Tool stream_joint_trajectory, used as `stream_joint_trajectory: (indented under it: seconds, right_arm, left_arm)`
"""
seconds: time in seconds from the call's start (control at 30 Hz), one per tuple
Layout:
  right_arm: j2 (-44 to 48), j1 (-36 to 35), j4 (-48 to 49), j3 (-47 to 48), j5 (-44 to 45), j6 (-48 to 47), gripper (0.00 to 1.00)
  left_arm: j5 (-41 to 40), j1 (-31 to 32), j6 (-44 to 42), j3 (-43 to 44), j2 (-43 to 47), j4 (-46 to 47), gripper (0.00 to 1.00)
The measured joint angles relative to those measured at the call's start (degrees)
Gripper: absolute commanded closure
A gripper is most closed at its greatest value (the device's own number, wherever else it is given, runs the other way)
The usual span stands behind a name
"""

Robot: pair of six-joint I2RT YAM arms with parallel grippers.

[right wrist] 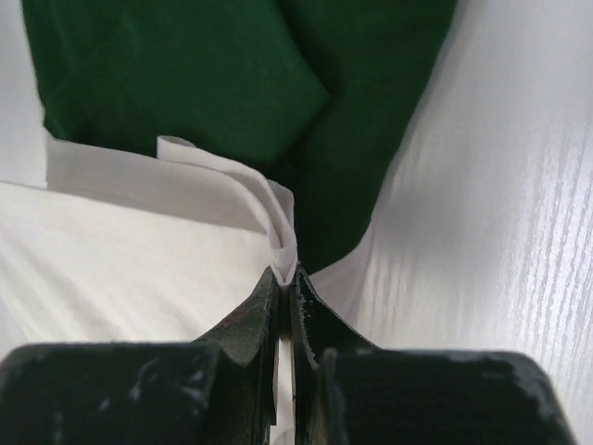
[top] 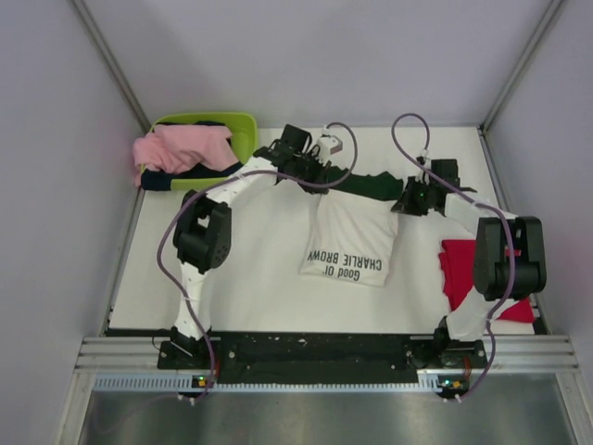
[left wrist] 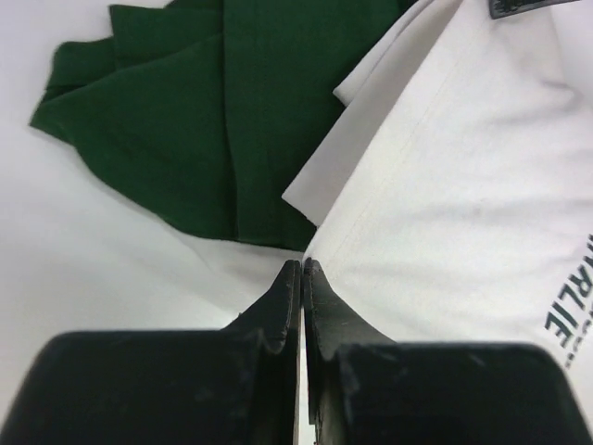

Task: Fold and stack the t-shirts
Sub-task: Fold the folded rectangular tshirt in 1/3 of the way

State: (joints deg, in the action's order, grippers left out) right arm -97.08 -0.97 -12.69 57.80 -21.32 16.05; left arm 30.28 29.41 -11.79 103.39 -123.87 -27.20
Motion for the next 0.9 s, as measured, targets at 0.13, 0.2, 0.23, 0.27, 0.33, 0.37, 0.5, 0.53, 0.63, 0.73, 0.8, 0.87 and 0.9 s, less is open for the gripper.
stream_joint_trajectory:
  seconds: [0.13, 0.2, 0.23, 0.27, 0.33, 0.37, 0.5, 0.53, 0.63, 0.73, 0.8, 0.87, 0.9]
  right_arm:
    - [0.66, -0.02, 2.21, 0.04, -2.25, 0.04, 1.0]
    - [0.59, -0.02, 2.47, 0.09, -2.82, 0.04, 1.0]
    - [0.46, -0.02, 2.62, 0.2, -2.91, 0.04, 1.0]
    - [0.11, -0.02, 2.56, 0.5, -2.95, 0.07, 1.0]
    - [-0.81, -0.02, 2.49, 1.31, -2.82, 0.11, 1.0]
    - [-1.46, -0.02, 2.45, 1.9, -2.67, 0.13, 1.0]
    - [-3.39, -0.04, 1.86, 3.1, -1.29, 0.2, 1.0]
    - [-3.82, -0.04, 1.68, 3.3, -0.85, 0.15, 1.0]
    - [-4.87, -0.02, 0.42, 4.22, 0.33, 0.0, 0.75]
    - [-6.25, -0.02, -0.44, 5.46, 2.12, -0.5, 0.53]
    - [-7.02, 0.0, -1.79, 6.95, 3.41, -0.94, 0.45]
    - [-6.93, 0.0, -3.58, 8.59, 4.17, -2.16, 0.39]
    - [-6.36, 0.0, -4.15, 9.03, 4.37, -2.93, 0.38]
  left_arm:
    - [-0.17, -0.72, 0.31, -0.2, 4.96, -2.32, 1.0]
    - [-0.42, -0.81, 0.46, -0.61, 6.6, -2.82, 1.0]
    - [-0.87, -0.79, 0.59, -0.85, 7.02, -2.86, 1.0]
    - [-1.4, -0.79, 0.63, -0.98, 7.06, -2.82, 1.0]
    - [-2.58, -0.79, 0.66, -1.51, 6.91, -2.69, 1.0]
    - [-3.02, -0.83, 0.61, -1.77, 6.62, -2.71, 1.0]
    - [-4.24, -0.83, 0.57, -1.53, 3.69, -1.62, 1.0]
    - [-4.42, -0.83, 0.55, -1.36, 2.86, -1.49, 1.0]
    - [-4.72, -0.81, 0.57, -0.07, -0.46, -1.11, 0.73]
    - [-5.95, -0.76, 0.15, 1.25, -2.84, -0.98, 0.4]
    - [-7.34, -0.79, -0.13, 2.4, -3.58, -1.03, 0.36]
    - [-8.46, -0.94, -1.14, 3.37, -3.63, -1.01, 0.38]
    - [-8.52, -1.03, -1.79, 3.54, -3.32, -0.81, 0.39]
